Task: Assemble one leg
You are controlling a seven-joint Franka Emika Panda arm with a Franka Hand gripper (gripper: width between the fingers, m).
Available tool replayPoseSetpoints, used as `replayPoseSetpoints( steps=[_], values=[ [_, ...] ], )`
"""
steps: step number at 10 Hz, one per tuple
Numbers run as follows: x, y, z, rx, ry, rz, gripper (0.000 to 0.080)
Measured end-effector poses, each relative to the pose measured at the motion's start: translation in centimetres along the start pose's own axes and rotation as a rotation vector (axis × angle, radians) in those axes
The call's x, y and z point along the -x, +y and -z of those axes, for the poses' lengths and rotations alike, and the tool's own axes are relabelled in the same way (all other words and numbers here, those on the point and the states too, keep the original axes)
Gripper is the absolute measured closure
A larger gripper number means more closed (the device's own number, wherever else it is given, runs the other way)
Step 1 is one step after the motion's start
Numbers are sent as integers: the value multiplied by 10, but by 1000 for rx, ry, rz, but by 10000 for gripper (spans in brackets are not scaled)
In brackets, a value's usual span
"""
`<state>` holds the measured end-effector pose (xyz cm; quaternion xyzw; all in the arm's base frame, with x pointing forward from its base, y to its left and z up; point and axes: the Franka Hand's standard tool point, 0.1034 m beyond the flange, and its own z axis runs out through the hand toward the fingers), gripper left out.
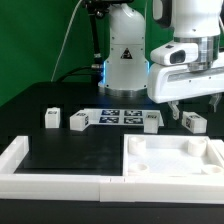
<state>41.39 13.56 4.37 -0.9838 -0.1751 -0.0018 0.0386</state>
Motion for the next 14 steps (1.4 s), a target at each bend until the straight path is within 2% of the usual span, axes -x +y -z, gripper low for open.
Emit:
replayPoseSetpoints(
  steps=[1,2,3,5,6,7,8,9,10,12,13,14],
  values=[
    [8,-3,-2,-12,-93,0,150],
    [7,-5,0,-23,-170,1,150],
    [10,-9,1,-40,-299,-4,150],
    [17,-23,-8,2,-463,-56,150],
    [29,-26,-11,24,-630,-44,150],
    [32,-27,-19,36,-714,-41,150],
    [42,-29,-25,47,-833,-29,150],
    [49,-28,-30,48,-923,-14,150],
    [48,-27,-33,42,-966,-15,150],
    [43,-29,-34,41,-947,-12,150],
    [44,-29,-35,40,-949,-11,271],
    [44,-29,-35,41,-950,-12,271]
  ],
)
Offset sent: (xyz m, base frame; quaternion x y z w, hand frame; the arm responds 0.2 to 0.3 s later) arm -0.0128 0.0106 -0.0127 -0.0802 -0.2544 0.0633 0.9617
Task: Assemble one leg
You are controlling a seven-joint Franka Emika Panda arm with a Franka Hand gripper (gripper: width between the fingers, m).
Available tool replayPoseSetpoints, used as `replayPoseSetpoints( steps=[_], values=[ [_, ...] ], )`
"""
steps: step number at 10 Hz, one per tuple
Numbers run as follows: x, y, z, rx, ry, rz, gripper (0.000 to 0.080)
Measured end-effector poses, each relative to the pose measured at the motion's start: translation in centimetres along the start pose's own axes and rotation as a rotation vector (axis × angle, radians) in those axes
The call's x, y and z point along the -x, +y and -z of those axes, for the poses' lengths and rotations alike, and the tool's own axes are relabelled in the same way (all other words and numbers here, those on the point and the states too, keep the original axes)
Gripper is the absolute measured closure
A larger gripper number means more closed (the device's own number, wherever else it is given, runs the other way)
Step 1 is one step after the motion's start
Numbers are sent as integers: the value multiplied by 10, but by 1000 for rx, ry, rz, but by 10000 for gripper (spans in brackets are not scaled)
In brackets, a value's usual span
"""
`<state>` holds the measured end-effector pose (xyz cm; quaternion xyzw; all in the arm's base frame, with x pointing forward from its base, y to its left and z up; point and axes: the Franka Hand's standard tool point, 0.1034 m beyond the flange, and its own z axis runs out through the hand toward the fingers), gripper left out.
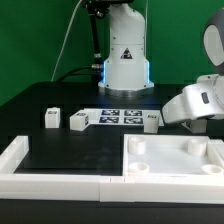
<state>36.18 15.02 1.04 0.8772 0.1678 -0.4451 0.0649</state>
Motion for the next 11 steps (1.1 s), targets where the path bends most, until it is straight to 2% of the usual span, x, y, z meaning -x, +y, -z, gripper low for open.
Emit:
replayPoseSetpoints(
  steps=[1,2,7,8,9,11],
  values=[
    [0,0,0,0,0,0,409],
    [0,0,0,0,0,0,514],
    [1,0,0,0,-3,1,512],
    [13,2,12,2,-26,-1,512],
    [28,0,32,-7,-47,-8,511],
    [36,5,57,-8,-45,-4,511]
  ],
)
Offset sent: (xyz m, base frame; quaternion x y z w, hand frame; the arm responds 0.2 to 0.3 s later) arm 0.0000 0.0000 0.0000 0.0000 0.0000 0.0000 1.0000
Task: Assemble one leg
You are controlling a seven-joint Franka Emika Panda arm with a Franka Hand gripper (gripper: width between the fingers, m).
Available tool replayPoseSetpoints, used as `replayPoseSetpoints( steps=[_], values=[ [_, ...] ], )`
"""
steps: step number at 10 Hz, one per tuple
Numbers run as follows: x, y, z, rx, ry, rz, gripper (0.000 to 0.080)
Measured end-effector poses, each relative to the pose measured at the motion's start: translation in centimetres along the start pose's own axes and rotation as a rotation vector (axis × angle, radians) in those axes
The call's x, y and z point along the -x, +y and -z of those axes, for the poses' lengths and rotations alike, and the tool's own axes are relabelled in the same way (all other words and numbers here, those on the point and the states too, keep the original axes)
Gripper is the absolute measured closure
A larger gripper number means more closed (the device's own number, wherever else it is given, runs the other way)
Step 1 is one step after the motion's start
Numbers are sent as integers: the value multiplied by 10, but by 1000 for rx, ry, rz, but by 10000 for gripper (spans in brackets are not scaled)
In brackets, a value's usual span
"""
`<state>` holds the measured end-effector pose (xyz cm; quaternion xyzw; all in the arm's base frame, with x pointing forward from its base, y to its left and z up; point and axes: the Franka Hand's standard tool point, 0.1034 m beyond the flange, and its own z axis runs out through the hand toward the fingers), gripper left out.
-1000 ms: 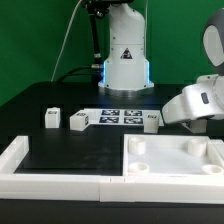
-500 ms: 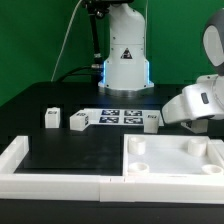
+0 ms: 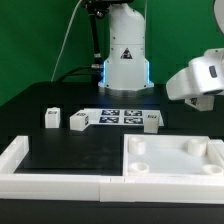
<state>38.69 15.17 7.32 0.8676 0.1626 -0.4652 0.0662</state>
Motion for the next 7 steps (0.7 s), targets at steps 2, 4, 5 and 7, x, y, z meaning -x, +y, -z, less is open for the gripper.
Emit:
replayPoseSetpoints(
  steps=[2,4,5,7],
  values=[
    [-7,-1,-2,0,53,0,511],
    [-24,1,9,-6,264,-10,511],
    [-19,9,5,-10,362,-17,511],
    [-18,23,25,-17,501,-31,511]
  ],
)
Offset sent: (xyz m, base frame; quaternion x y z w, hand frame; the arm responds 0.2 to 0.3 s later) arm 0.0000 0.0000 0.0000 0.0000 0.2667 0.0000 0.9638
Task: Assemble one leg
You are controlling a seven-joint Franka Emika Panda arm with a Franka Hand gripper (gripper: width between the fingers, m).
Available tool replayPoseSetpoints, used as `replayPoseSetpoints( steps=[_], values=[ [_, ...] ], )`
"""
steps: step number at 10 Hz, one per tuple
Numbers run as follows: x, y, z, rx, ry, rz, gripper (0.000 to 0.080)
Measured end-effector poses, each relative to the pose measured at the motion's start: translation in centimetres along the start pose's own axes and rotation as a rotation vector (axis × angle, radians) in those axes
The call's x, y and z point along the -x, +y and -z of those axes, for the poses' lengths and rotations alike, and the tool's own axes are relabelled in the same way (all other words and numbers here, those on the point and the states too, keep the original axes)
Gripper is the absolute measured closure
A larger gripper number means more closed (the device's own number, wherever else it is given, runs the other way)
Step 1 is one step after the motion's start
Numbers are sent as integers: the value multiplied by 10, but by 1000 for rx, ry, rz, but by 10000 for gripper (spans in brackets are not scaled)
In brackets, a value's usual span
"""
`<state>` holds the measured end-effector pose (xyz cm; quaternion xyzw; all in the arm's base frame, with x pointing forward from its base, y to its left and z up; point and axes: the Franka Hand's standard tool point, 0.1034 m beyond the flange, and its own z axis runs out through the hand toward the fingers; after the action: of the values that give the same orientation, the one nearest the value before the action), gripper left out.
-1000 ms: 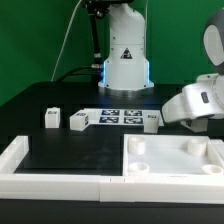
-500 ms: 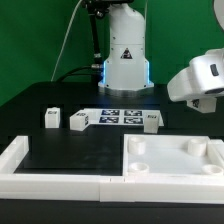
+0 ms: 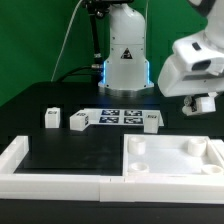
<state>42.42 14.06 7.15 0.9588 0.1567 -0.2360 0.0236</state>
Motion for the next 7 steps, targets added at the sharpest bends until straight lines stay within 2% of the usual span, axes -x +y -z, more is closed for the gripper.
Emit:
replayPoseSetpoints(
  steps=[1,3,6,7],
  values=[
    [-2,6,12,2,64,-7,511],
    [-23,16,31,-7,277,10,511],
    [-23,13,27,2,589,21,511],
    [-26,17,28,13,641,55,511]
  ],
)
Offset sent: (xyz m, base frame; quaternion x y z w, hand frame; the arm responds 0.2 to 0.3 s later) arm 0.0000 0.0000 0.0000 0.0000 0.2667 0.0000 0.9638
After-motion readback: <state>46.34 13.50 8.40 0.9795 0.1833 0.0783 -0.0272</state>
